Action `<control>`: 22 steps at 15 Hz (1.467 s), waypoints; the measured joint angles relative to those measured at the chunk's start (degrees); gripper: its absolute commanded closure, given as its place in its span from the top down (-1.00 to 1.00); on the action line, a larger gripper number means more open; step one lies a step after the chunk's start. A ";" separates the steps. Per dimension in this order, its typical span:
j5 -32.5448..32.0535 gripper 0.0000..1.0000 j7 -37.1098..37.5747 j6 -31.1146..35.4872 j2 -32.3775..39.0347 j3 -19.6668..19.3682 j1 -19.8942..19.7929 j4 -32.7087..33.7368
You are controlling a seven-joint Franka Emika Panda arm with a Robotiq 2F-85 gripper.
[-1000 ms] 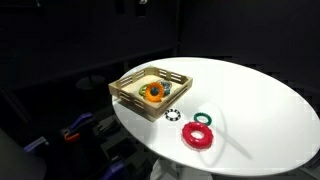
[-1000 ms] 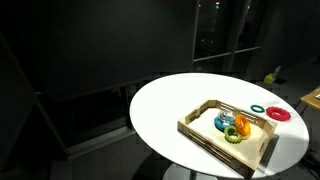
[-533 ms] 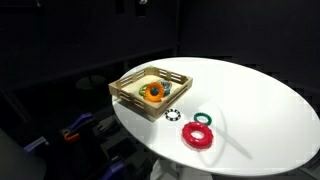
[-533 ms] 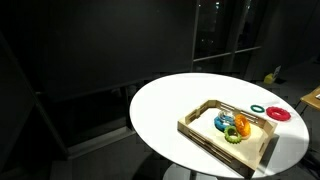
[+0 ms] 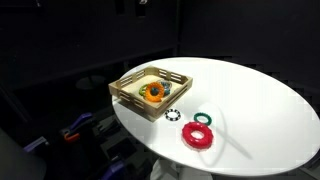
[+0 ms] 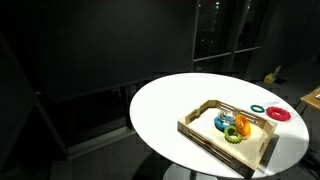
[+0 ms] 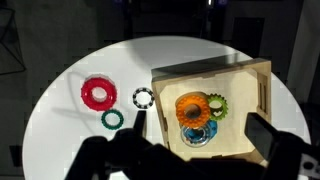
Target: Pick up the red ring from the table and put it in the tray
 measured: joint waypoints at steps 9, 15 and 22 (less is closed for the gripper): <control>-0.13 1.00 1.74 4.76 5.35 0.42 -0.47 1.97; -2.52 1.00 4.88 7.64 12.79 0.27 -3.51 5.14; -4.20 1.00 6.34 10.53 20.50 -3.96 -7.52 6.31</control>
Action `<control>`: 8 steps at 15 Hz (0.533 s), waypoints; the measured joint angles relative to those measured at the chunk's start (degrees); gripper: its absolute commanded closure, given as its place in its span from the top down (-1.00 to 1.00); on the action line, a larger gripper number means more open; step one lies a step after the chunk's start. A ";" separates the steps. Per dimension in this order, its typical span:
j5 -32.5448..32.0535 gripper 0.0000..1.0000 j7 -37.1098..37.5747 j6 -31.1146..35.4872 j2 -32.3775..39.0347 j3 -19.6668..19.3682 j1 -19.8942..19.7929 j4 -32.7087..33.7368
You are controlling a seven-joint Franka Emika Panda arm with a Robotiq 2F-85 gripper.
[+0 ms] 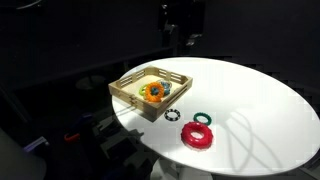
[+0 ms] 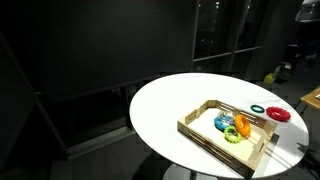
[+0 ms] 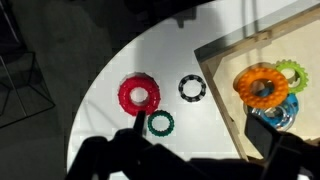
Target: Pick up the red ring from the table and put it in the tray
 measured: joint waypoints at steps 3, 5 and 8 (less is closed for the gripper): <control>0.20 1.00 -0.52 2.72 3.22 -2.02 -0.33 0.02; 0.22 1.00 -0.53 3.37 4.69 -2.54 -0.37 0.03; 0.22 1.00 -0.53 3.37 4.84 -2.49 -0.31 0.01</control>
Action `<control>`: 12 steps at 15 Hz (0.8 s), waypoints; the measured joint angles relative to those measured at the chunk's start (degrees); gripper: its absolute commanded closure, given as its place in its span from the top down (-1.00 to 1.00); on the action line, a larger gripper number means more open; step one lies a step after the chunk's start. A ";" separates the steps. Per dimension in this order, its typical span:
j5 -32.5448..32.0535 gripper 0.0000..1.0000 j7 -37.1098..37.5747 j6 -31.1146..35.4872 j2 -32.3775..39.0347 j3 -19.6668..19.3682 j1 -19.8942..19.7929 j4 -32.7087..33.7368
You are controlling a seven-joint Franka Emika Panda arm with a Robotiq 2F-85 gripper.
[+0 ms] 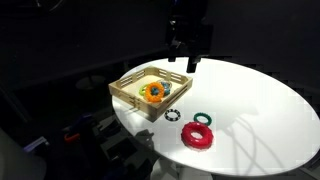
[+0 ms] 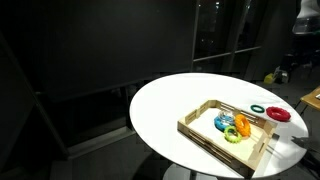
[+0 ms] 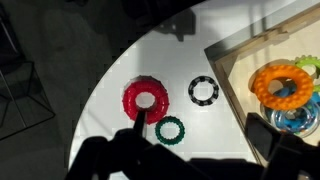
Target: Pick up the red ring from the table and put it in the tray
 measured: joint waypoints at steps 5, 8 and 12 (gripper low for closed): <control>0.00 1.00 0.11 0.00 0.27 0.02 0.06 -0.03; -0.01 1.00 0.50 2.24 1.39 -0.09 -0.11 -0.26; 0.02 1.00 0.70 7.25 4.51 -0.53 -0.14 -0.94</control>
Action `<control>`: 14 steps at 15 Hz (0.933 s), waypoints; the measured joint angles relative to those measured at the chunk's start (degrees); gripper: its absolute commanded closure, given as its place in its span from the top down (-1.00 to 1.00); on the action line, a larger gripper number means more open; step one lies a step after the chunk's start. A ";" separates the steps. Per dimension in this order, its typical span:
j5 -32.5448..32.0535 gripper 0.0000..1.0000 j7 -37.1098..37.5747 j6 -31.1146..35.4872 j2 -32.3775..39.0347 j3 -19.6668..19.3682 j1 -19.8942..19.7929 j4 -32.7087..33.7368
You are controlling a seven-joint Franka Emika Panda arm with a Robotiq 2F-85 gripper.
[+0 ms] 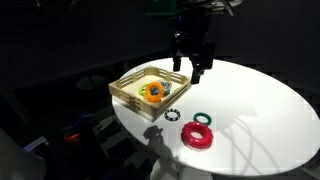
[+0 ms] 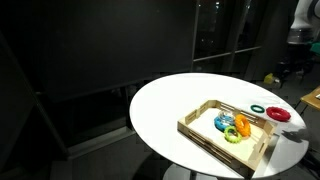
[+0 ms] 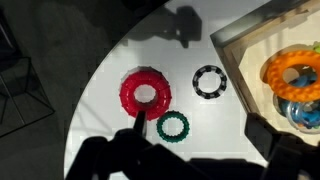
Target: Pick up the red ring from the table and put it in the tray
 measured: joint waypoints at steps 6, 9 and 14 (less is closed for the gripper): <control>1.07 1.00 0.05 6.40 5.78 -0.93 -0.02 -1.04; 1.07 1.00 0.05 8.15 8.72 -1.72 -0.20 -1.06; 1.38 1.00 0.05 12.04 13.48 -2.51 -0.47 -1.10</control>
